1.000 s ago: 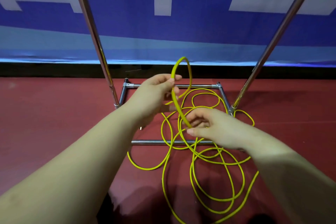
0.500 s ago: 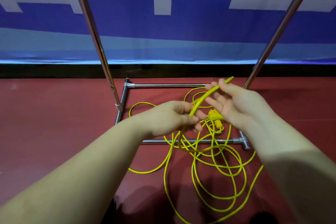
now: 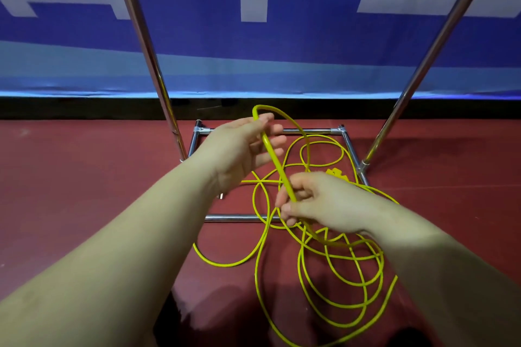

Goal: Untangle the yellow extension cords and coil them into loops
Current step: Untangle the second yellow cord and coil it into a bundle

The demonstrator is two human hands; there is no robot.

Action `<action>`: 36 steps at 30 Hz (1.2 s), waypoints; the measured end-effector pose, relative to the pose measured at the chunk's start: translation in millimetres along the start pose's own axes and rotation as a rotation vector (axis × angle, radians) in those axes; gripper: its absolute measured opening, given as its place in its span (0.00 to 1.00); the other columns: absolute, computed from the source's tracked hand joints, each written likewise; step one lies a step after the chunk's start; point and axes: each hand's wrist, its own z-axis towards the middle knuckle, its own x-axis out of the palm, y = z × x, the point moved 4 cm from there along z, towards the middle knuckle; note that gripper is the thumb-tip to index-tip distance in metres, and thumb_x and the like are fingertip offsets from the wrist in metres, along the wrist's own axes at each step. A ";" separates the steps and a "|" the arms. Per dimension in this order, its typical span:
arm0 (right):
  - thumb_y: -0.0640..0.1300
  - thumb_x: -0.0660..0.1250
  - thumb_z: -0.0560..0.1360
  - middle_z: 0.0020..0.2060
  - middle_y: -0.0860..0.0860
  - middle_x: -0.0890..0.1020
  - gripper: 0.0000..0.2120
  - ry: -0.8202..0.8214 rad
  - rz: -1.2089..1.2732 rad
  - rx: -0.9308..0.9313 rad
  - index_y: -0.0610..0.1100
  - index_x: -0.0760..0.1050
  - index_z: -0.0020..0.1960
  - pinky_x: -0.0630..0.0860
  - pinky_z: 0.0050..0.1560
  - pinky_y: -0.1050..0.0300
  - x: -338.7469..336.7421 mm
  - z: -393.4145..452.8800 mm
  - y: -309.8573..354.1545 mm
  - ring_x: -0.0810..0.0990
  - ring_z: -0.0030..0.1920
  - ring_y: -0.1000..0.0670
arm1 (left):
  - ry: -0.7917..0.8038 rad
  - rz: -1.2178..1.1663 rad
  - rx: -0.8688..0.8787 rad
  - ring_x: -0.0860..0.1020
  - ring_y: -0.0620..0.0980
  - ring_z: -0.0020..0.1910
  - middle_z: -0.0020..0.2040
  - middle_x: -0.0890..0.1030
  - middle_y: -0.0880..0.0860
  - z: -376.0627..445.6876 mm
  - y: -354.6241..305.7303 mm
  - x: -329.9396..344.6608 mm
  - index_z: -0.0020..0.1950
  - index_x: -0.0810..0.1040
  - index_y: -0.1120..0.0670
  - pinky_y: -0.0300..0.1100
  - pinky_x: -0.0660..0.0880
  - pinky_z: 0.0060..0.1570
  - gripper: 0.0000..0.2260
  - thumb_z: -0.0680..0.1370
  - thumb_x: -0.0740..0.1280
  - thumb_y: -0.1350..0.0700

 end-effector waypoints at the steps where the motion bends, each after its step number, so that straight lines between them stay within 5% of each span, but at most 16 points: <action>1: 0.36 0.63 0.77 0.37 0.50 0.80 0.08 -0.026 0.024 -0.001 0.48 0.72 0.44 0.71 0.32 0.65 -3.2 -1.0 3.1 0.80 0.37 0.54 | 0.009 0.001 -0.018 0.82 0.46 0.34 0.41 0.81 0.53 -0.4 0.3 0.3 0.54 0.74 0.56 0.39 0.80 0.34 0.07 0.81 0.59 0.56; 4: 0.38 0.62 0.77 0.36 0.52 0.81 0.06 -0.183 0.222 0.017 0.48 0.74 0.46 0.76 0.36 0.57 -20.8 -4.7 8.9 0.81 0.34 0.56 | 0.066 0.169 -0.101 0.81 0.48 0.44 0.49 0.82 0.53 -0.7 7.5 0.6 0.59 0.73 0.54 0.43 0.78 0.44 0.12 0.80 0.58 0.51; 7: 0.37 0.62 0.77 0.35 0.49 0.79 0.05 -0.388 0.710 0.037 0.45 0.73 0.44 0.81 0.37 0.50 -41.9 -5.7 7.5 0.82 0.32 0.55 | 0.177 0.401 -0.194 0.79 0.49 0.54 0.55 0.82 0.52 -6.9 23.8 5.2 0.63 0.74 0.53 0.45 0.73 0.57 0.15 0.79 0.59 0.50; 10: 0.38 0.60 0.78 0.28 0.50 0.79 0.05 -0.544 1.124 0.037 0.43 0.71 0.44 0.81 0.29 0.53 -58.6 -4.0 -0.4 0.82 0.29 0.54 | 0.307 0.536 -0.265 0.77 0.49 0.51 0.49 0.82 0.49 -19.6 44.7 16.9 0.53 0.78 0.52 0.46 0.70 0.61 0.09 0.80 0.59 0.51; 13: 0.40 0.60 0.78 0.26 0.49 0.80 0.05 -0.571 1.258 0.020 0.42 0.71 0.43 0.81 0.30 0.55 -68.0 -3.6 -2.5 0.83 0.31 0.53 | 0.400 0.619 -0.258 0.76 0.51 0.49 0.46 0.80 0.52 -25.6 57.9 25.1 0.49 0.76 0.53 0.52 0.69 0.64 0.06 0.80 0.59 0.58; 17: 0.44 0.62 0.77 0.45 0.45 0.80 0.06 -0.447 1.034 0.093 0.43 0.73 0.43 0.81 0.41 0.50 -64.9 -5.3 -2.0 0.81 0.47 0.48 | 0.352 0.610 -0.168 0.79 0.44 0.36 0.39 0.79 0.51 -19.8 50.2 24.2 0.48 0.74 0.54 0.41 0.76 0.44 0.08 0.81 0.57 0.61; 20: 0.46 0.65 0.74 0.57 0.46 0.79 0.09 -0.283 0.633 0.187 0.48 0.74 0.54 0.76 0.53 0.49 -51.4 -7.5 -6.0 0.77 0.58 0.47 | 0.216 0.503 -0.066 0.80 0.42 0.32 0.36 0.79 0.49 -13.8 33.6 17.6 0.48 0.75 0.53 0.38 0.77 0.36 0.07 0.81 0.58 0.59; 22: 0.47 0.68 0.73 0.56 0.50 0.81 0.14 -0.152 0.320 0.201 0.50 0.74 0.58 0.74 0.56 0.53 -38.5 -8.6 -8.4 0.77 0.56 0.52 | 0.121 0.378 -0.016 0.80 0.43 0.32 0.34 0.78 0.49 -9.2 21.3 11.1 0.48 0.76 0.54 0.39 0.78 0.36 0.07 0.81 0.58 0.59; 25: 0.41 0.69 0.73 0.48 0.47 0.82 0.07 -0.012 0.068 0.120 0.49 0.76 0.50 0.72 0.51 0.59 -19.0 -9.5 -4.2 0.79 0.47 0.54 | 0.009 0.181 0.027 0.81 0.43 0.31 0.32 0.78 0.48 -3.3 6.7 1.2 0.47 0.76 0.54 0.38 0.78 0.33 0.07 0.81 0.59 0.58; 28: 0.36 0.67 0.74 0.44 0.42 0.80 0.07 -0.069 0.049 0.022 0.48 0.77 0.46 0.74 0.49 0.49 -16.6 -7.9 3.0 0.78 0.43 0.49 | -0.022 0.044 0.031 0.82 0.44 0.32 0.32 0.81 0.48 -1.1 -0.2 -4.1 0.48 0.76 0.55 0.37 0.78 0.31 0.07 0.80 0.60 0.56; 30: 0.36 0.66 0.74 0.42 0.45 0.80 0.08 -0.135 0.092 0.006 0.49 0.77 0.45 0.76 0.44 0.53 -23.4 -8.3 7.1 0.79 0.42 0.50 | -0.008 0.022 0.005 0.82 0.45 0.34 0.35 0.83 0.48 -0.7 0.3 -4.5 0.50 0.76 0.54 0.38 0.79 0.32 0.07 0.80 0.60 0.54; 33: 0.39 0.65 0.75 0.39 0.53 0.82 0.08 -0.226 0.222 0.017 0.51 0.77 0.47 0.76 0.38 0.63 -35.6 -9.9 8.6 0.80 0.41 0.56 | 0.065 0.224 -0.064 0.82 0.48 0.42 0.39 0.83 0.48 -2.9 10.2 -1.1 0.54 0.76 0.53 0.41 0.79 0.41 0.08 0.80 0.60 0.52; 36: 0.37 0.62 0.76 0.38 0.54 0.82 0.08 -0.345 0.542 0.018 0.49 0.77 0.49 0.80 0.40 0.58 -48.0 -9.1 9.0 0.82 0.38 0.57 | 0.200 0.480 -0.157 0.79 0.47 0.48 0.47 0.82 0.49 -11.0 30.1 8.4 0.59 0.76 0.54 0.38 0.74 0.48 0.10 0.80 0.60 0.55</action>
